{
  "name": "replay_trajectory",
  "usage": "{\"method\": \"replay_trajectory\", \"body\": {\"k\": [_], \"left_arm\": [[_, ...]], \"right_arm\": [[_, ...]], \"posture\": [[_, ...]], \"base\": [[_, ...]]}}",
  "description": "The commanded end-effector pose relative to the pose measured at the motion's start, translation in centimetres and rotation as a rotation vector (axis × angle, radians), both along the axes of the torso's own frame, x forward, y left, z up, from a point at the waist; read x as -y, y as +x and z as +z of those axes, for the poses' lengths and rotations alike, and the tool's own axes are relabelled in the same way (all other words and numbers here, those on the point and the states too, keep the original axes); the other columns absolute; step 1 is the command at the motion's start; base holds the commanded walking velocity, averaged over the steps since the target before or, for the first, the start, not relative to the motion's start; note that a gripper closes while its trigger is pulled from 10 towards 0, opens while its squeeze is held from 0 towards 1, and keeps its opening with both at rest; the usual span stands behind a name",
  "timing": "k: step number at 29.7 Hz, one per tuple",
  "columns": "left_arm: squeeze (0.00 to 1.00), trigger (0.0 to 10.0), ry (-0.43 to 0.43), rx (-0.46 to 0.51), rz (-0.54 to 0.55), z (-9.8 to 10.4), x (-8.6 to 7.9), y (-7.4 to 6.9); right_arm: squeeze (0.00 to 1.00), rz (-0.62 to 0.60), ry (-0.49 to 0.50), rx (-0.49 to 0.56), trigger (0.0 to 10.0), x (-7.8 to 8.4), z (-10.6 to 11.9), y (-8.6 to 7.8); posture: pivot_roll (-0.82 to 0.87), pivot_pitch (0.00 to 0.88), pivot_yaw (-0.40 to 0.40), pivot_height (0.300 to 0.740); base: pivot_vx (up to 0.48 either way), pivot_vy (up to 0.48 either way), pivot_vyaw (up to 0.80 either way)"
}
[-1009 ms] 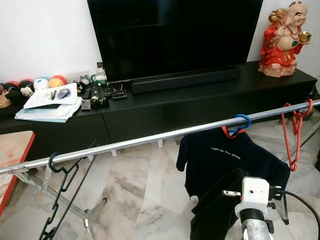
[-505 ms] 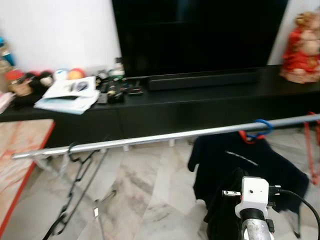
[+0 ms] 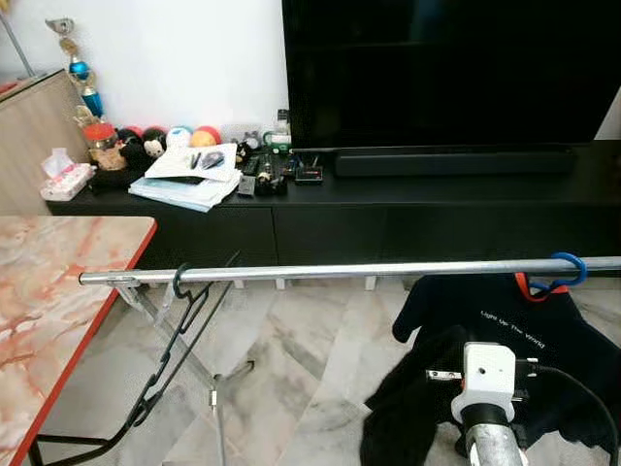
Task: Hang hanger
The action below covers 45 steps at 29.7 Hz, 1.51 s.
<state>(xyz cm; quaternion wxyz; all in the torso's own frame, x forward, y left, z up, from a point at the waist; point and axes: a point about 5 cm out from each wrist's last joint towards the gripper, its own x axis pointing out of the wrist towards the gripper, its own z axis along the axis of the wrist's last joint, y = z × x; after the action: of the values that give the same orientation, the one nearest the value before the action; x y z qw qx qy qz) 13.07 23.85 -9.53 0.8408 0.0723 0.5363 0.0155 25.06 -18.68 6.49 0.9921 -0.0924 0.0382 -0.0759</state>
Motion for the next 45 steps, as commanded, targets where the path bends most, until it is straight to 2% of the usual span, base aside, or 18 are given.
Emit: {"method": "replay_trajectory", "body": {"k": [1,12,37,45], "left_arm": [[0.0,10.0,0.01,-0.017,0.004,-0.12,-0.19,-0.44],[0.0,10.0,-0.018,-0.01,0.017,-0.22,0.21,-0.48],[0.0,10.0,-0.031,-0.017,0.012,-0.3,0.3,-0.68],[0.0,10.0,-0.036,-0.017,0.015,-0.34,0.44,-0.72]], "right_arm": [[0.0,0.008,-0.005,0.015,10.0,-0.1,0.33,0.28],[0.0,-0.019,0.005,0.013,10.0,0.26,0.36,0.42],[0.0,-0.018,0.001,0.011,10.0,-0.06,0.2,0.32],[0.0,-0.016,-0.001,0.012,10.0,-0.06,0.2,0.35]], "posture": [[0.05,0.0,0.059,0.74],[0.05,0.0,0.055,0.74],[0.05,0.008,0.065,0.74],[0.05,0.009,0.062,0.74]], "base": [[0.0,0.0,0.0],[0.0,0.0,0.0],[0.0,0.0,0.0],[-0.249,0.0,0.0]]}}
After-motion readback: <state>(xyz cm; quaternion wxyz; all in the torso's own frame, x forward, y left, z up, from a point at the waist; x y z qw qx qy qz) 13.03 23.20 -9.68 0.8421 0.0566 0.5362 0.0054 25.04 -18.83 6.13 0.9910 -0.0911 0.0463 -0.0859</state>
